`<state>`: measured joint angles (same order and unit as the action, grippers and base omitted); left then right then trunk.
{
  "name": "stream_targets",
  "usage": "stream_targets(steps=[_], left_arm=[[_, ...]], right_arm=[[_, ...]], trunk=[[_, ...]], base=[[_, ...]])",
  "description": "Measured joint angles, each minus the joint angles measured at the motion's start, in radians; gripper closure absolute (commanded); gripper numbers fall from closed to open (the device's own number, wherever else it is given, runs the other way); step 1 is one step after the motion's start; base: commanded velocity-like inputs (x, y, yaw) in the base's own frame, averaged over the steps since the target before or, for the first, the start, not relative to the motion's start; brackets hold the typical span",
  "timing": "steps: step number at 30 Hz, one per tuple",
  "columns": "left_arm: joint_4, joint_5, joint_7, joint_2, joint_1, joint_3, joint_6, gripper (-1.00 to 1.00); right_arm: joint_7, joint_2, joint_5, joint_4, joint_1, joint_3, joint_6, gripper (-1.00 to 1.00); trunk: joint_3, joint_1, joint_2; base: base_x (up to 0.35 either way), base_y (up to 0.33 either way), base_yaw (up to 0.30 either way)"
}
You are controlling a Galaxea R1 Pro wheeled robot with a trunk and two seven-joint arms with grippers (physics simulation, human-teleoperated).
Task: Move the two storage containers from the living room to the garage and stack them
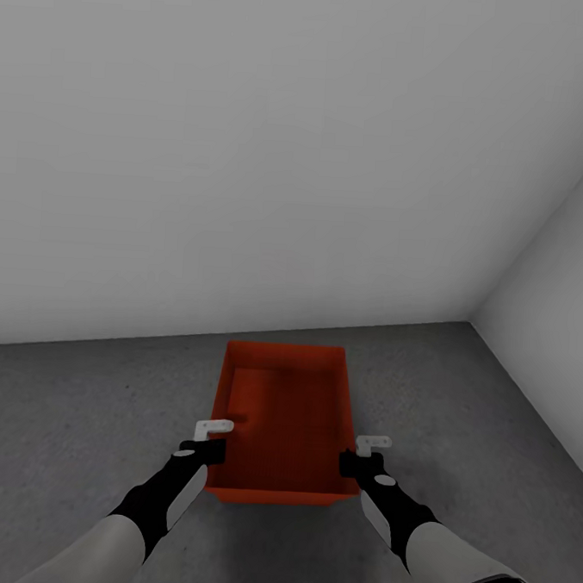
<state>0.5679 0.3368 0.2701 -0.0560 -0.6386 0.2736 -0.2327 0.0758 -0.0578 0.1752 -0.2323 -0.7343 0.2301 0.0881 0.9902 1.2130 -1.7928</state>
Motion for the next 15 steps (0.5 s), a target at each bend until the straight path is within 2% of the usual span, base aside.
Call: stream_targets(steps=[15], left_arm=[[0.001,0.000,-0.001,0.000,0.000,0.000,0.001,1.00]], right_arm=[[-0.001,0.000,-0.002,-0.001,0.000,-0.001,0.000,1.00]], trunk=[[0.000,0.000,0.000]], base=[[0.000,0.000,0.000]])
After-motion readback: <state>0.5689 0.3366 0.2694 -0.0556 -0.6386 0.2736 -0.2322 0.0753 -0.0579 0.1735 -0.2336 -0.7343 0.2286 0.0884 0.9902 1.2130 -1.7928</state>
